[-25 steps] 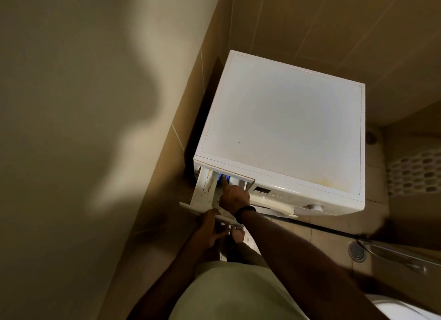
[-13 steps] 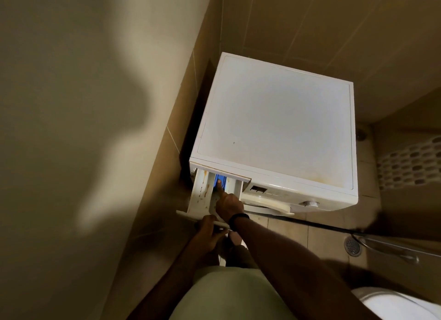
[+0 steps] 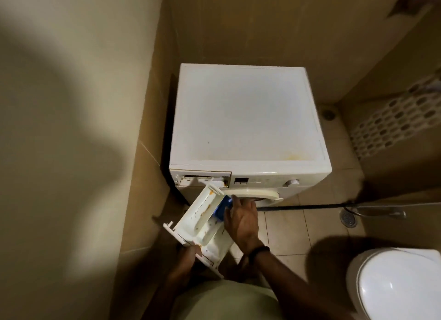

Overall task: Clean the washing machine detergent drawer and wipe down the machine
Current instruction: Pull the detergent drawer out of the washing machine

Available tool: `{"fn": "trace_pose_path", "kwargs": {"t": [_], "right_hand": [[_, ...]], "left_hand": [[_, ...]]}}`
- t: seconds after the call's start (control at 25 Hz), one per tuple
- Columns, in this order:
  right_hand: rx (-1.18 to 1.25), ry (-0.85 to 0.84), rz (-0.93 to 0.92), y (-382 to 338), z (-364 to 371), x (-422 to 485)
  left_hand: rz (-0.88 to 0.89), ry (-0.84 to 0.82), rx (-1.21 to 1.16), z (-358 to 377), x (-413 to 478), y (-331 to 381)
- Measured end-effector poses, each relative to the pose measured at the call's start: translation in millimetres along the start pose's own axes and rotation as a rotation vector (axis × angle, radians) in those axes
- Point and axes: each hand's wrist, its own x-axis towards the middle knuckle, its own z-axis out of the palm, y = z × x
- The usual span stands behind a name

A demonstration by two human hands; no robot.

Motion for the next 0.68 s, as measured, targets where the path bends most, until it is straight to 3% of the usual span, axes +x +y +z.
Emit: {"fn": "trace_pose_path", "kwargs": {"t": [0.08,0.24,0.32,0.48,0.68], "right_hand": [[0.097,0.087,0.155,32,-19,-2],[0.573,-0.083,0.514,112,-70,-52],[0.786,-0.061,0.600,148,-91,-100],[0.949,0.191,0.734,206,-120,-227],[1.044,0.545,0.968,257,-149,-395]], "left_hand": [[0.045,-0.061,0.239,3,-12,9],[0.276,-0.238,0.567,32,-58,9],[0.404,-0.290,0.704,60,-93,6],[0.515,-0.422,0.845,131,-145,-44],[0.620,-0.599,0.982,226,-200,-172]]}}
